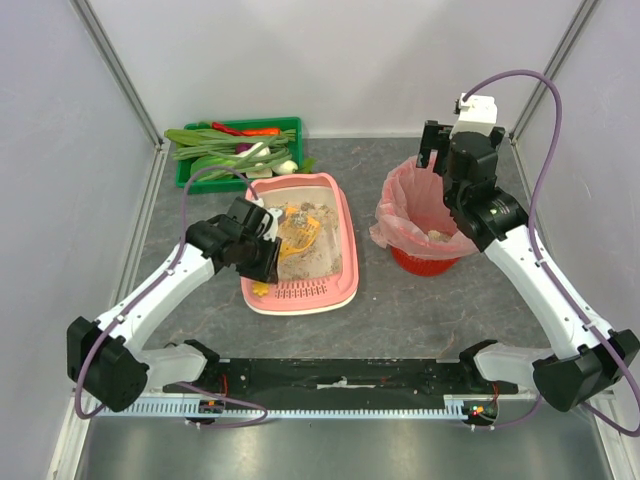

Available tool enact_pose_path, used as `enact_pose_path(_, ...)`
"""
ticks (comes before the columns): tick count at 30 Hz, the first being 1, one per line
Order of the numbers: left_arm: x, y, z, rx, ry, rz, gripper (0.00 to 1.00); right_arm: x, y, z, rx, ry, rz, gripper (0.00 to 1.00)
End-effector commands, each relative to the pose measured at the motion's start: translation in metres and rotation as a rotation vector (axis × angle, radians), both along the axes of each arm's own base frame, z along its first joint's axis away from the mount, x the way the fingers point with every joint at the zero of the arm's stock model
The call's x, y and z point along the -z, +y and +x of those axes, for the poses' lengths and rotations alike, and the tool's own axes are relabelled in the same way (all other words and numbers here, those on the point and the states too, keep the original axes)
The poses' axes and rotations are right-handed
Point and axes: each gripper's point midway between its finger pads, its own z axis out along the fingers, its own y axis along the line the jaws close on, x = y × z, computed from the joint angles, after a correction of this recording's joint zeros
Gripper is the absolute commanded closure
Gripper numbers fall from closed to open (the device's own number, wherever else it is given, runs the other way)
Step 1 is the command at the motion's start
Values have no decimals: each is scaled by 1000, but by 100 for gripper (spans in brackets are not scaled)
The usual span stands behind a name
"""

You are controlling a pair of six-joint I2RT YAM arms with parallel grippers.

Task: Clean the litter box

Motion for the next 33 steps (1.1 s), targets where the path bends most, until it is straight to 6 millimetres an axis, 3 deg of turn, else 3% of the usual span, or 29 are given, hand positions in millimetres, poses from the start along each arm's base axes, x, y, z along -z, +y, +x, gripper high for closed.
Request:
enact_pose_path(1,-10,-7,8,-15,-48,-89,98,-23,2,-5,-6,-46,27,5)
enact_pose_path(5,-1,-1,1,-16,-8,-26,98,-21,6,-5,-16,-42,32,5)
enact_pose_path(9,-8,-10,3,4,-19,-88,98,-24,7,-5,-17,-46,34,5)
enact_pose_path(14,-16,-2,14,-86,-43,-108,98,-23,11,-2,-24,-42,28,5)
enact_pose_path(18,-11,-13,1,0,-3,-113,98,-22,15,-1,-33,-38,25,5)
enact_pose_path(20,-9,-9,-2,-25,14,-101,98,-19,18,1,-41,-28,22,5)
enact_pose_path(22,-14,-6,10,-99,-10,-162,98,-18,22,0,-51,-26,24,5)
enact_pose_path(24,-21,-16,4,-71,-7,-233,98,-15,23,-2,-54,-18,32,5)
enact_pose_path(28,-10,-11,0,-75,38,-148,98,6,35,-3,-103,45,25,5)
enact_pose_path(31,-18,-22,-1,-51,37,-220,98,22,47,-2,-161,103,20,5)
enact_pose_path(33,-11,-20,-8,-29,63,-140,98,32,52,-2,-181,137,25,6)
